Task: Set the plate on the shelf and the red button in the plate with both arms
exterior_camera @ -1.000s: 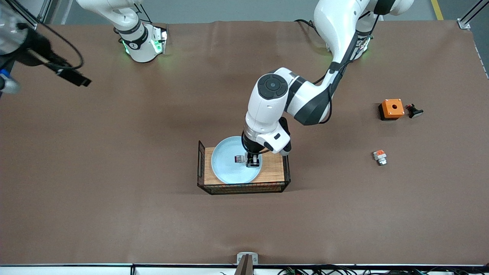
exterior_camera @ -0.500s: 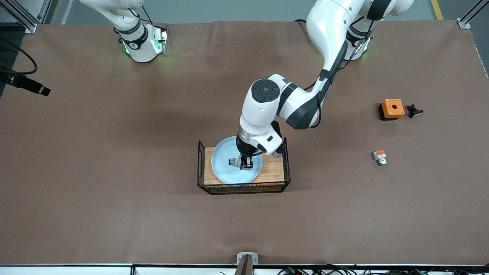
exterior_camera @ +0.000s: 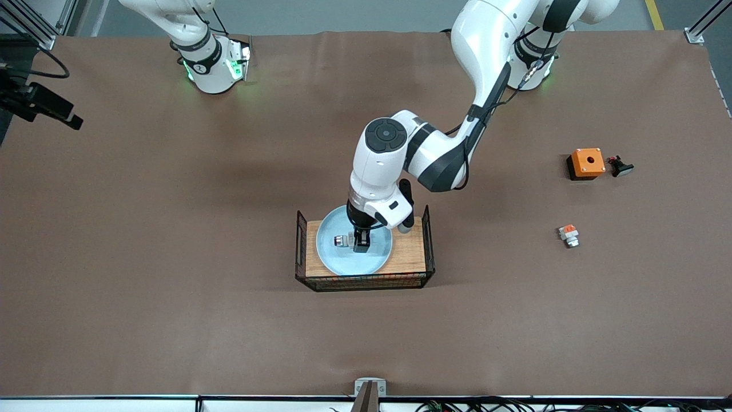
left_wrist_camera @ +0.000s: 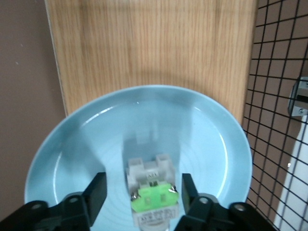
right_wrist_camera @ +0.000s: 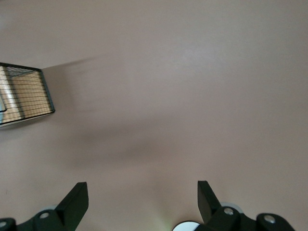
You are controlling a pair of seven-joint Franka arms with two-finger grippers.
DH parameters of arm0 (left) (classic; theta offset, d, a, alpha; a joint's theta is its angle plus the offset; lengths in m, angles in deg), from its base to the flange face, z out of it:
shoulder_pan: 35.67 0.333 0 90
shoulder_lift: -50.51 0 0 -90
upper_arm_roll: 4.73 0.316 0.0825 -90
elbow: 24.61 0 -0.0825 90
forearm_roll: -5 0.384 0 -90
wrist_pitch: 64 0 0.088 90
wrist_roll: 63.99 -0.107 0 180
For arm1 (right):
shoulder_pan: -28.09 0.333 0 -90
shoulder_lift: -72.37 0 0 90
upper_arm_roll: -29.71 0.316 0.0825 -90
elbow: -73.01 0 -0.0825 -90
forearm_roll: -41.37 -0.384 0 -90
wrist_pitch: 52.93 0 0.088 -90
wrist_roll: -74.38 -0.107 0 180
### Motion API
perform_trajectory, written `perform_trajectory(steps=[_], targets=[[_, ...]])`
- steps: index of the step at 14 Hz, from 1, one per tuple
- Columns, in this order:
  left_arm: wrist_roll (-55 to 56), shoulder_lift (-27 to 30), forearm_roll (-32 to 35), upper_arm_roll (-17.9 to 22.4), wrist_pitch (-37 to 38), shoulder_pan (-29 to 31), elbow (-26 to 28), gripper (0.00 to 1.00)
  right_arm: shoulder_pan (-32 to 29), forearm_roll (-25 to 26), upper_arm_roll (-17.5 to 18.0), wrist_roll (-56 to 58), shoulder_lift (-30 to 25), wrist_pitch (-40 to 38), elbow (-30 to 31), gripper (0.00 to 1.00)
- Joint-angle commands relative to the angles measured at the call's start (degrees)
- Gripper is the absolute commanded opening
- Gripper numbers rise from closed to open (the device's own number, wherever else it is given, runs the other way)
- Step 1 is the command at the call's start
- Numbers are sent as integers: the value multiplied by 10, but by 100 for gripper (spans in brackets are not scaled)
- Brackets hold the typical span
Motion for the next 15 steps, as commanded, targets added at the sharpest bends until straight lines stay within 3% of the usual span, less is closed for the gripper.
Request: perform_trajectory(steps=[1,8,12,15], targets=[[-26,17,8,1,48,4,-9,100,5,8,13,-4,-7,15,3,100],[-230,137,-67,1,225,104,-8,100,8,38,24,-19,-2,22,-10,100],[-465,180,-78,4,321,184,-3,100,15,41,24,-17,-2,22,-10,100],[-715,216,-71,8,389,271,-1,100,23,51,24,5,-2,22,-9,100]])
